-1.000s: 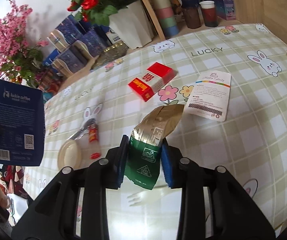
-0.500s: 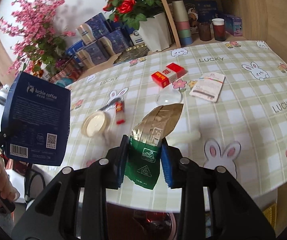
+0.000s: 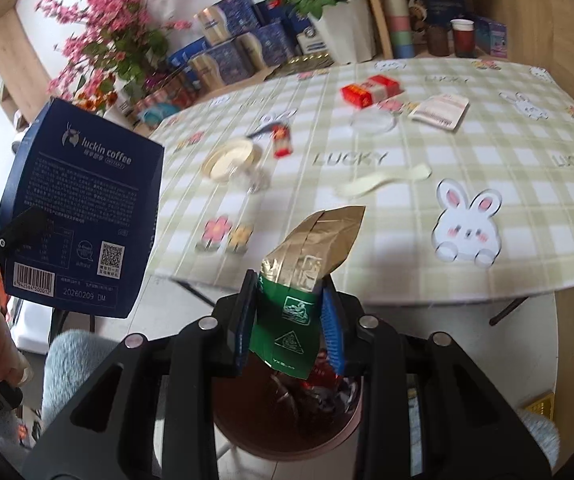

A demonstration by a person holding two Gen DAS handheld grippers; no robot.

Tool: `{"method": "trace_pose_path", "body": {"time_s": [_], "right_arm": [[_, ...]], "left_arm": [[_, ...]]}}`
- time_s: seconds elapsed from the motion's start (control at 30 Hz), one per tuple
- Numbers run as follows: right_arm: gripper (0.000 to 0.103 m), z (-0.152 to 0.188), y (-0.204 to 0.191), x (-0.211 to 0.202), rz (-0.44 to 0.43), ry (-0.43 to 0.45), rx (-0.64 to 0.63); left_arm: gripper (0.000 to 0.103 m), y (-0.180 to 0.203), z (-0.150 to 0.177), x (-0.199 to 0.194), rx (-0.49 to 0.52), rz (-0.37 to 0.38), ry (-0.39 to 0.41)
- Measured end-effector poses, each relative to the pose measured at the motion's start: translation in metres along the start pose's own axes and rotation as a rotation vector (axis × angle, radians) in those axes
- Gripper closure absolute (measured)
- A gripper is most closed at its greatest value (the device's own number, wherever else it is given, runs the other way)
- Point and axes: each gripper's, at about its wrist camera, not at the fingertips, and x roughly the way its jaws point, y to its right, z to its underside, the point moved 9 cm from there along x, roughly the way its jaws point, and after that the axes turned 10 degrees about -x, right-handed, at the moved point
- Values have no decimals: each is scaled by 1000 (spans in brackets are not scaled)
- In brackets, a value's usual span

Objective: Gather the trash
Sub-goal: 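Carry the green packet over the bin and open the right tool, then carry the blue coffee box over the bin and open the left tool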

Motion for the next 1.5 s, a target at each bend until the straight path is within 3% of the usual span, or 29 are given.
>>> {"method": "trace_pose_path", "body": {"time_s": [0.43,0.7,0.93,1.33,1.5], "right_arm": [[70,71,-37,39,-45,-186,-88],[70,114,-40,92,-23,-377,-117],[70,142,-31,120,-3,-480,-92],[61,156,-27,123,-51,-479,-2],[43,136,-24,109,-27,-398,-1]], "left_arm": [[83,-19,71,-8,-81,-5,-37],[83,-23,95,-2,-105,-3,-60],[83,-31,109,6,-135,-4,-87],[82,-39,124,27,-184,8,-151],[82,-41,127,32,-188,2,-162]]}}
